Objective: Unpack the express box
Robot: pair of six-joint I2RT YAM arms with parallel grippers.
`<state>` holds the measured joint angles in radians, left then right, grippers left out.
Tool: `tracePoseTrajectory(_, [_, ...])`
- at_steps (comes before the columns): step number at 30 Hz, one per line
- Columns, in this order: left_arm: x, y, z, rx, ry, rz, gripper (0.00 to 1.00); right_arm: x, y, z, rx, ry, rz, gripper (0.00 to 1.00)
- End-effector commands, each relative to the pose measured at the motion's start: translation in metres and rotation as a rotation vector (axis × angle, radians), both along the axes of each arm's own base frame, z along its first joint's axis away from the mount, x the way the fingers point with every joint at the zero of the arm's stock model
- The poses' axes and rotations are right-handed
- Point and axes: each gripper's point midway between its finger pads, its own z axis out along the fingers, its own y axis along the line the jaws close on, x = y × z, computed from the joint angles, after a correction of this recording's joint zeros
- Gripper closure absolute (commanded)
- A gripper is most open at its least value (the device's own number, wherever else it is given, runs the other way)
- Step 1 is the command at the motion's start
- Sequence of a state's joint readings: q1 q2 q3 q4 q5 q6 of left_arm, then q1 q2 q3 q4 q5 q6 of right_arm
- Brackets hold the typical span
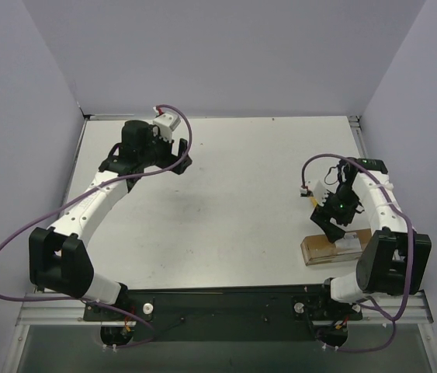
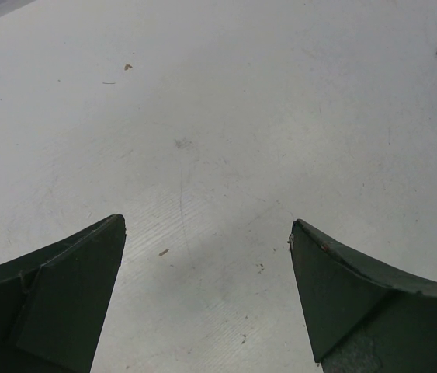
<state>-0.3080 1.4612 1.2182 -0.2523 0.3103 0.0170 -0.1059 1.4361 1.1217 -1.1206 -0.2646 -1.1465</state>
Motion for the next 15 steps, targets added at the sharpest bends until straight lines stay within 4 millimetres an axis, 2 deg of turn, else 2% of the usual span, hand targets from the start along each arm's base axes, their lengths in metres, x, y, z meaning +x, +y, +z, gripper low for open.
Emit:
tracePoseTrajectory(1, [0.000, 0.000, 0.020, 0.005, -0.069, -0.015, 0.04, 0.017, 0.007, -0.012, -0.042, -0.033, 0.065, 0.34])
tracePoseTrajectory(3, [0.002, 0.001, 0.022, 0.011, -0.079, -0.010, 0.04, 0.020, 0.012, -0.016, -0.045, -0.037, 0.073, 0.41])
tracePoseTrajectory(5, [0.002, 0.002, 0.025, 0.015, -0.088, -0.008, 0.04, 0.017, 0.026, -0.025, -0.060, -0.033, 0.152, 0.46])
tracePoseTrajectory(8, [0.002, 0.005, 0.028, 0.029, -0.102, -0.006, 0.04, 0.008, 0.042, -0.031, -0.066, -0.011, 0.258, 0.48])
tracePoseTrajectory(10, [0.000, 0.007, 0.028, 0.042, -0.109, -0.007, 0.04, 0.006, 0.049, -0.032, -0.055, -0.003, 0.262, 0.48])
tracePoseTrajectory(13, [-0.001, 0.011, 0.027, 0.055, -0.114, 0.003, 0.04, 0.009, 0.065, -0.033, -0.021, 0.001, 0.269, 0.48])
tracePoseTrajectory(15, [-0.004, 0.012, 0.025, 0.059, -0.109, 0.004, 0.04, 0.018, 0.079, -0.030, -0.004, -0.012, 0.280, 0.49])
